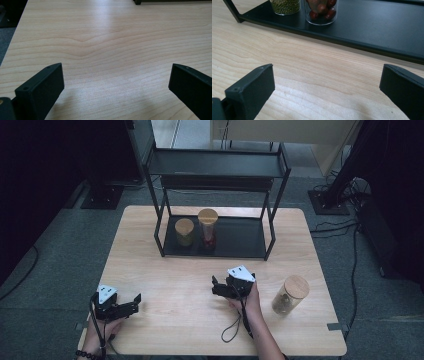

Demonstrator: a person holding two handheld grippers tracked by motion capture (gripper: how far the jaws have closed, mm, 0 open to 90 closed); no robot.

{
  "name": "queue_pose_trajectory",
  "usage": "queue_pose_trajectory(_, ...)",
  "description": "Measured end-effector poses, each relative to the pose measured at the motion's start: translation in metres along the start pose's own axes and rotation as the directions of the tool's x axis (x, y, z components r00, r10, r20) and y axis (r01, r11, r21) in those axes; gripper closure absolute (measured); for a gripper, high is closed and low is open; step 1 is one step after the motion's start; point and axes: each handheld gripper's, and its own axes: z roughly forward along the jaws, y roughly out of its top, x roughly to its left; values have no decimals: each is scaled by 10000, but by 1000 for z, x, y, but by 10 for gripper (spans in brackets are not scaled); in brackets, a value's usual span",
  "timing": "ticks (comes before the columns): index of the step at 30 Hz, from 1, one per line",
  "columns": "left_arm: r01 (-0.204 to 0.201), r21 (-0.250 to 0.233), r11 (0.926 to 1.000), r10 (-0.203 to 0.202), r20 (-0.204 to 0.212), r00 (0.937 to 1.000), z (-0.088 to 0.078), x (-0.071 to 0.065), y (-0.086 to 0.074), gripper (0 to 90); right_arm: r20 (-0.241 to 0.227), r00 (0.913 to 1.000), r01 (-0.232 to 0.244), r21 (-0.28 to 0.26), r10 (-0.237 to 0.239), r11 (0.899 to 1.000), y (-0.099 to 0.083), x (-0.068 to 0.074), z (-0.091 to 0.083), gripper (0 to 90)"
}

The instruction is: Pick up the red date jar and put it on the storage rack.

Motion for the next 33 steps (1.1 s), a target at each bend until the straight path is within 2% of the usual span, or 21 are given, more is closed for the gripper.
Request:
queue_pose_trajectory(5, -13, -16, 10000, 13, -11, 10000, 0, 0, 0, 2, 126, 9997, 189, -13, -189, 9998, -3, -1, -5, 0)
queue_pose_trajectory(13, -28, -19, 10000, 28, -9, 10000, 0, 0, 0, 2, 138, 9997, 212, -47, -211, 9998, -9, -1, -15, 0)
queue_pose_trajectory(21, -8, -15, 10000, 8, 1, 10000, 0, 0, 0, 2, 38, 10000, 26, -129, -25, 9999, -15, -2, -27, 0)
queue_pose_trajectory(33, -92, -4, 10000, 92, -2, 10000, 0, -1, 0, 2, 74, 9999, 156, -175, -155, 9997, -24, -1, -43, 0)
